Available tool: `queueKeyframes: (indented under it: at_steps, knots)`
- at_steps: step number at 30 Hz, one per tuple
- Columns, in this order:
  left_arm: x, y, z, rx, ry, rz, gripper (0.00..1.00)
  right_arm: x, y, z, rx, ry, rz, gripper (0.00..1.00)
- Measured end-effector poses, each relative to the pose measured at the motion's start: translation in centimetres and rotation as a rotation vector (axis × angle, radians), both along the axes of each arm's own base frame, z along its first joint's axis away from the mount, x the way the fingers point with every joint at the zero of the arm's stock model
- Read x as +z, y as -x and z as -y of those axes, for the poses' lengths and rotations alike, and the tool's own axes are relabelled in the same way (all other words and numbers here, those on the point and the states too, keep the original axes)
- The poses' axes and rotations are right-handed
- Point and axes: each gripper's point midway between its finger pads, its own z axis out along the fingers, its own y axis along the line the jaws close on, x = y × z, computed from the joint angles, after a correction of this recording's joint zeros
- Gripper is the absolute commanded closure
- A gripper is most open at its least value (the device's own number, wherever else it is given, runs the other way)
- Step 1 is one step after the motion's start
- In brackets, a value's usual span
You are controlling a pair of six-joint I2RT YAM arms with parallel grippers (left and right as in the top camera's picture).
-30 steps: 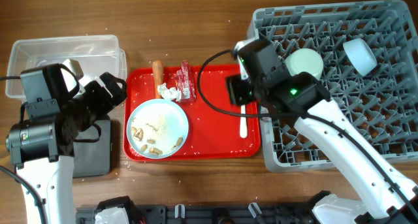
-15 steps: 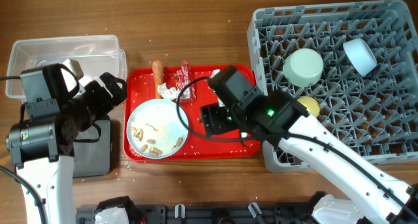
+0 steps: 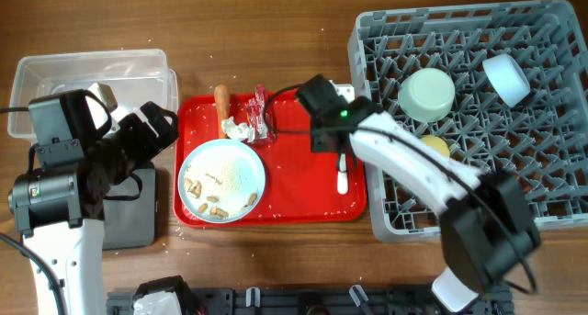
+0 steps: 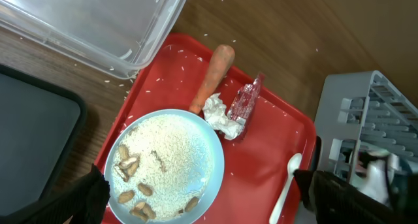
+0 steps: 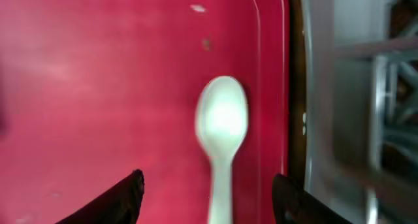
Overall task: Sort waste into correct bins and load items into the dishwasher rack
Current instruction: 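Grasp the white spoon on the red tray with the right gripper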
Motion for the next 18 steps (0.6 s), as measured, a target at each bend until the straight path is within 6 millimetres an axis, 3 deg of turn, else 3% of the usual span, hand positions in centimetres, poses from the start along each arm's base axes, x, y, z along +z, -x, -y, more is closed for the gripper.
queueKeyframes:
  at_steps: [2,4,12,18]
  knots:
    - [0.0,0.0,0.0,0.0,0.0,0.0,0.0,-1.8,-0.3,0.9,-0.012,-0.001,-0.053,0.53]
    - [0.0,0.0,0.0,0.0,0.0,0.0,0.0,-2.7,-0.5,0.9,-0.004,-0.031,-0.08,0.57]
    - [0.0,0.0,0.0,0.0,0.0,0.0,0.0,-3.5,1.4,-1.2,0.096,-0.093,-0.168,0.55]
    - [0.0,0.0,0.0,0.0,0.0,0.0,0.0,-3.6,2.2,0.1,0.042,-0.033,-0.19,0.54]
